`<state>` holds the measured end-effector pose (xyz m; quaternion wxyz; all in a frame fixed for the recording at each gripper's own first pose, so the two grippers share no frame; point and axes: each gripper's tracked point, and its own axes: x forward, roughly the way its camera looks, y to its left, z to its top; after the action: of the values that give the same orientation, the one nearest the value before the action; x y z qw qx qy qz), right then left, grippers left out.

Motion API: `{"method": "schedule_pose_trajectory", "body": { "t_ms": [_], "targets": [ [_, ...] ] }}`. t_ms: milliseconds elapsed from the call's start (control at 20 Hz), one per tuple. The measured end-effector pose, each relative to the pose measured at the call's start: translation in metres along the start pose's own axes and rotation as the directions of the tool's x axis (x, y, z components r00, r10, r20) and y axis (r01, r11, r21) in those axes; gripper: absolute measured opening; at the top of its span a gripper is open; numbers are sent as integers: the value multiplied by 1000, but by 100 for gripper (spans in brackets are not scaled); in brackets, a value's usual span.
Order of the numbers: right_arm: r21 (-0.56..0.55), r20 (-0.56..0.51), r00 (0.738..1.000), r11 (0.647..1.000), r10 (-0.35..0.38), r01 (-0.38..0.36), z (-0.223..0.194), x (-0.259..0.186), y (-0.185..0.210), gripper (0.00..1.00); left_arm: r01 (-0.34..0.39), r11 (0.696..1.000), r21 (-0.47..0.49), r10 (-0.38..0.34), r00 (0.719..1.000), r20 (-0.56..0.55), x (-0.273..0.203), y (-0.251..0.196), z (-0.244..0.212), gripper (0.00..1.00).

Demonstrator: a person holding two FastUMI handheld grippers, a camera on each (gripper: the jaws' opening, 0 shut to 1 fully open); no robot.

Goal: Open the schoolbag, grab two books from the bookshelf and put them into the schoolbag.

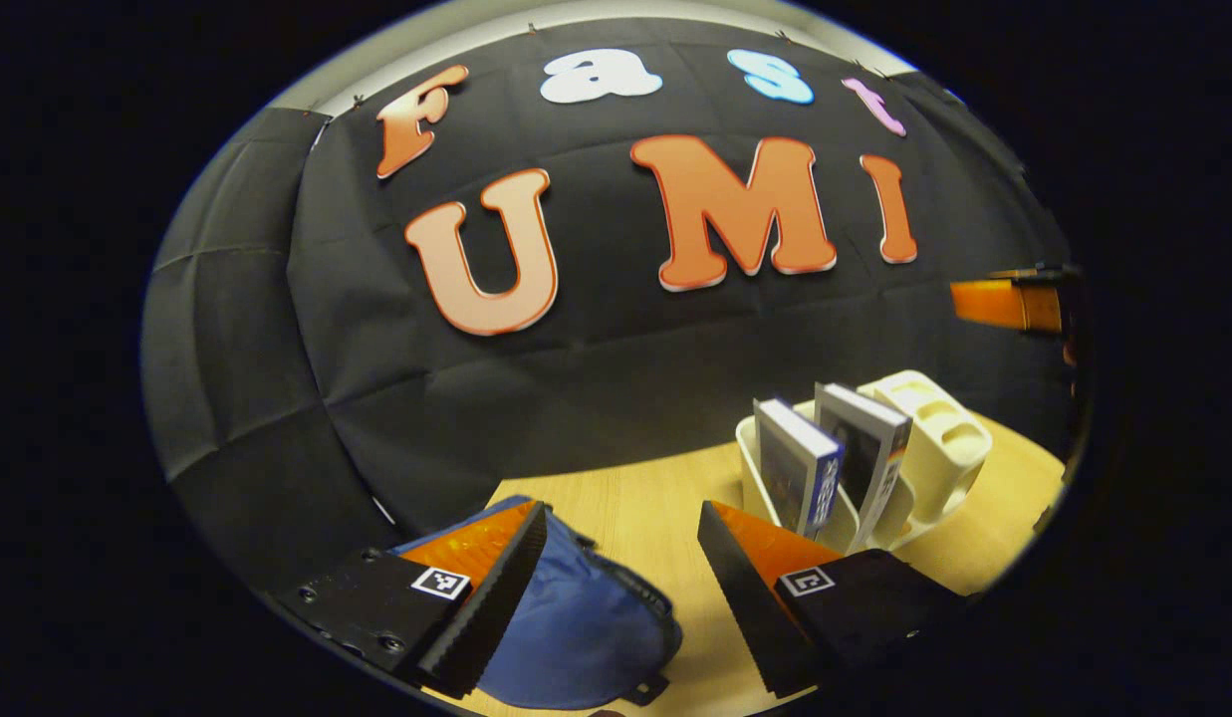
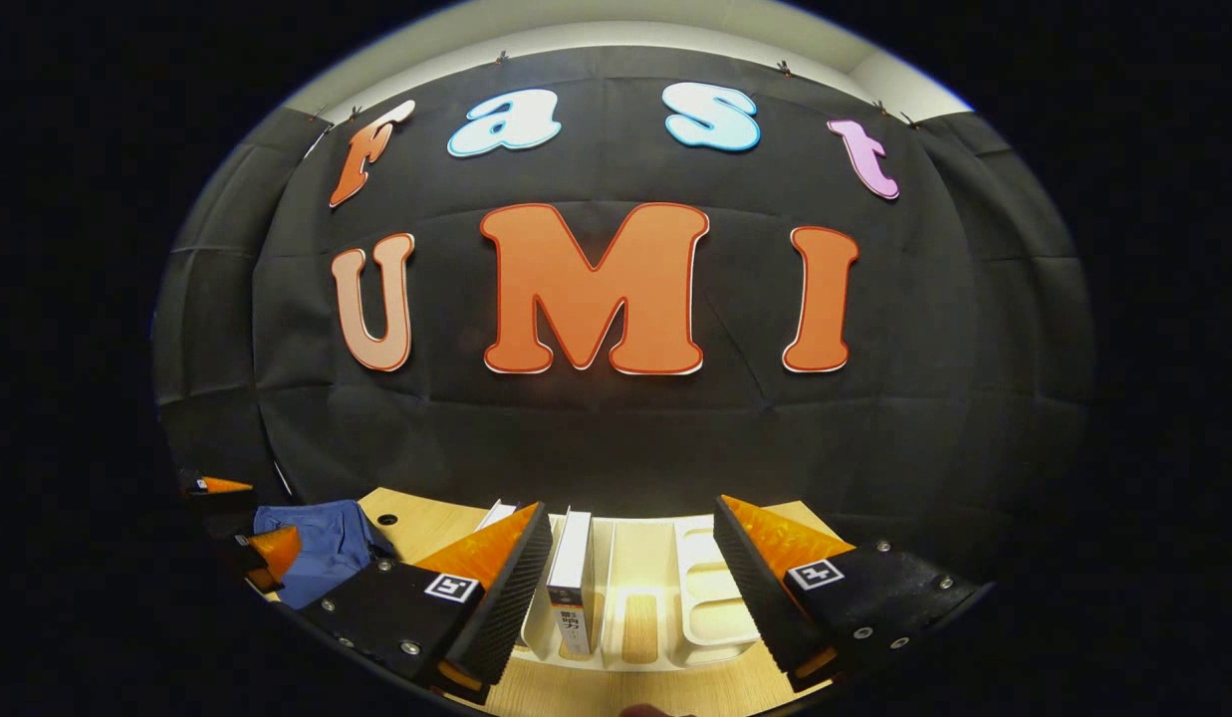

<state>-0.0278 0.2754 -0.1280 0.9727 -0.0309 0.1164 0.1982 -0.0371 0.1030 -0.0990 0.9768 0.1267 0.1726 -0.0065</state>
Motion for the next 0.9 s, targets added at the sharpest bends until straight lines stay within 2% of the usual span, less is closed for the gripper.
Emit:
{"method": "schedule_pose_trajectory", "body": {
  "t_ms": [150,350,550,750,900],
  "targets": [
    [-8,-6,1000,1000,-3,3,-5,2,-4,97,20,994,109,-8,994,-107,-10,8,-32,98],
    [-18,-21,999,1000,-25,25,-16,4,-18,96,35,977,210,3,984,-180,-14,16,-58,99],
    [-26,-43,998,999,-48,47,-26,3,-28,96,59,924,378,35,971,-237,-18,31,-79,98],
    [-31,-58,996,997,-70,68,-34,3,-37,96,97,890,445,50,950,-307,-29,38,-96,97],
    [-31,-69,994,996,-82,80,-38,3,-42,96,111,859,500,78,936,-342,-23,35,-126,98]
  ]
}}
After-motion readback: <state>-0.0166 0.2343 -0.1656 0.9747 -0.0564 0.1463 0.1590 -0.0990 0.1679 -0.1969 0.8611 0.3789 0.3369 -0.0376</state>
